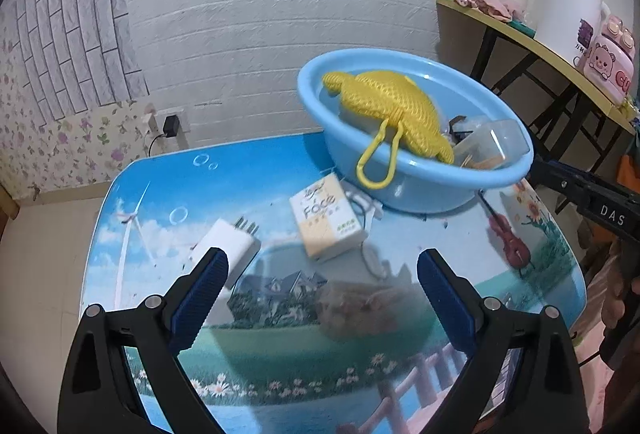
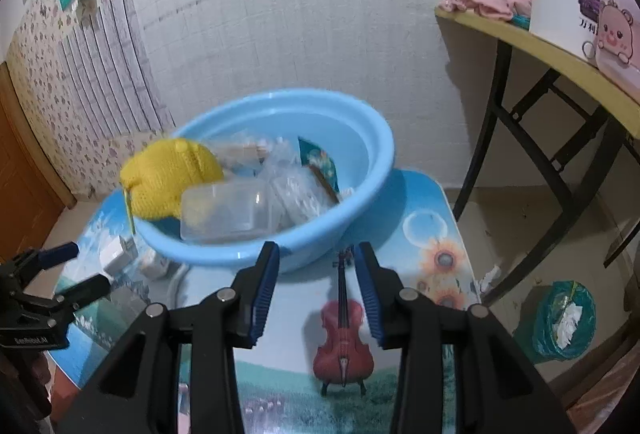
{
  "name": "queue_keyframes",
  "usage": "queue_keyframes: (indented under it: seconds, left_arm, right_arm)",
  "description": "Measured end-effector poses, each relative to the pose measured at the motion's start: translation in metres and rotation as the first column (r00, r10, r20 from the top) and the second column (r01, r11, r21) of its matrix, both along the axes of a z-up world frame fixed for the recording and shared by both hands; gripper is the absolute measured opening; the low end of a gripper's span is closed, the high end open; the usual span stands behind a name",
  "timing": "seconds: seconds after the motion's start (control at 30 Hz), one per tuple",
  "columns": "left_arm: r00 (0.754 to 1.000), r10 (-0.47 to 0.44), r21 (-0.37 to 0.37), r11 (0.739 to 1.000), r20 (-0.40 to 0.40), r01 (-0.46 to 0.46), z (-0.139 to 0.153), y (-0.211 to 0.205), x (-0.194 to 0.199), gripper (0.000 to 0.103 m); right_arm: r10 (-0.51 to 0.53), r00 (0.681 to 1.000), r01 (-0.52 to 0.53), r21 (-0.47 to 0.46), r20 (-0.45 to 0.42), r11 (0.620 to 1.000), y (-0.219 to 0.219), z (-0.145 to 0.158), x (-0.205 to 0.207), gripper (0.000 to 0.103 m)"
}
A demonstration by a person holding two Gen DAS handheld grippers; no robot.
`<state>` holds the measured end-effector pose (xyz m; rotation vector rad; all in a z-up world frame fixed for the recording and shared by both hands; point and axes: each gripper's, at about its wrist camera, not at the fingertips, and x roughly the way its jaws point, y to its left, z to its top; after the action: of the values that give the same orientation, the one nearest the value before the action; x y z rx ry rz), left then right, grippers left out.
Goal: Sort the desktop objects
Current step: 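Withdraw both grippers from the basin back over the table, then move the left gripper to the white charger while the right gripper nears the bead bag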
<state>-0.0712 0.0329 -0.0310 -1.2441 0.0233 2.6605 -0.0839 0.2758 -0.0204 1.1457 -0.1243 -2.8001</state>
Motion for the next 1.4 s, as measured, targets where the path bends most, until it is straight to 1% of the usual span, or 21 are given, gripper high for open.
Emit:
queue_keyframes:
  seconds: [0.2, 0.3, 0.6, 0.97, 1.2, 1.33, 1.4]
  left_arm:
    - [0.999, 0.02, -0.002, 1.0, 0.027, -0.02, -0.013, -0.013, 0.01, 0.096]
    - [0.999, 0.038, -0.018, 0.999, 0.035, -0.037, -0.02, -0.019, 0.015, 0.096]
    - [0.997, 0.052, -0.013, 0.999, 0.061, -0.051, -0.037, -0.032, 0.029, 0.096]
    - [0.993, 0.081, -0.003, 0.997, 0.086, -0.081, -0.051, -0.051, 0.04, 0.096]
    - [0.99, 0.107, 0.001, 0.994, 0.09, -0.107, -0.054, -0.063, 0.037, 0.096]
    - [0.989, 0.112, -0.003, 0.994, 0.092, -0.112, -0.055, -0.068, 0.037, 0.096]
    - [0.989, 0.113, -0.004, 0.994, 0.094, -0.113, -0.055, -0.071, 0.036, 0.096]
  right_arm:
    - [0.012, 0.998, -0.011, -0.009, 0.056, 1.0, -0.005, -0.015, 0.007, 0.039]
    - [0.025, 0.997, -0.025, -0.006, 0.077, 1.0, -0.01, -0.022, 0.011, 0.039]
    - [0.038, 0.994, -0.037, -0.005, 0.105, 0.999, -0.022, -0.03, 0.017, 0.039]
    - [0.109, 0.981, -0.109, -0.007, 0.163, 0.994, -0.049, -0.05, 0.026, 0.039]
    - [0.151, 0.979, -0.143, -0.069, 0.138, 0.987, -0.062, -0.045, 0.03, 0.039]
    - [0.176, 0.975, -0.156, -0.144, 0.138, 0.977, -0.072, -0.044, 0.03, 0.039]
    - [0.202, 0.972, -0.182, -0.158, 0.124, 0.971, -0.081, -0.043, 0.031, 0.04]
